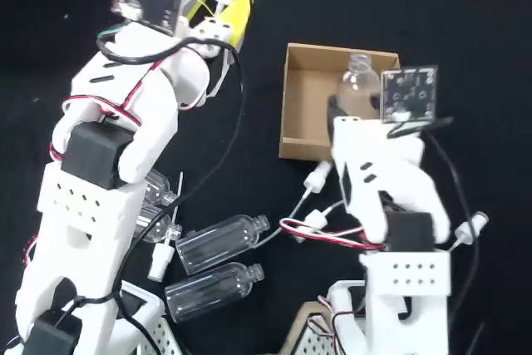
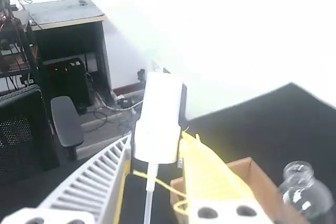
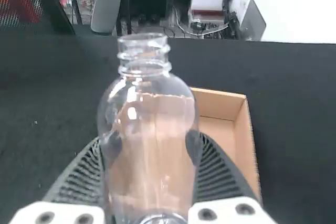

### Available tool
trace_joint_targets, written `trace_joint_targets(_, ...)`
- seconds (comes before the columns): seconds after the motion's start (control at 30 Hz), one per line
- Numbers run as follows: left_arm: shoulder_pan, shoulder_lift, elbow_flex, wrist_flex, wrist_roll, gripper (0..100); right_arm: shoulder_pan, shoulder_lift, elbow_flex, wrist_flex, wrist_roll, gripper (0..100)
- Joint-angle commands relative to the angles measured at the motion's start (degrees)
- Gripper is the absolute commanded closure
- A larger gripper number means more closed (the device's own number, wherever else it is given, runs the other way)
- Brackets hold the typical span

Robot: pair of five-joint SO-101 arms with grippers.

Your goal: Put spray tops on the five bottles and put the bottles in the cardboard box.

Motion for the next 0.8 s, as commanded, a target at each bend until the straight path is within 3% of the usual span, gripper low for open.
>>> trace_joint_targets(0.0, 0.48, -1.23, 0.13, -6.95, 3.34, 94, -2.46, -1.54, 6.29, -12.84, -2.9, 98.8)
trace_joint_targets(0.13, 0.84, -1.41, 5.49, -15.3, 4.48, 94, -3.52, -1.54, 12.53, -20.31, -3.6, 98.8)
trace_joint_targets(0.3, 1.45, -1.41, 8.75, -21.27, 4.57, 94, -3.6, -1.54, 15.6, -22.59, -3.6, 98.8)
trace_joint_targets(0.43, 5.76, -1.41, 8.92, -20.66, 4.57, 94, -4.57, -1.54, 16.66, -22.59, -3.6, 98.7)
trace_joint_targets(0.57, 10.42, -1.41, 8.92, -19.43, 4.57, 94, -10.29, -1.54, 17.71, -22.59, -3.43, 98.7)
trace_joint_targets(0.77, 11.21, -1.41, 9.01, -19.34, 4.13, 93, -13.54, -1.54, 18.33, -22.59, -3.25, 98.7)
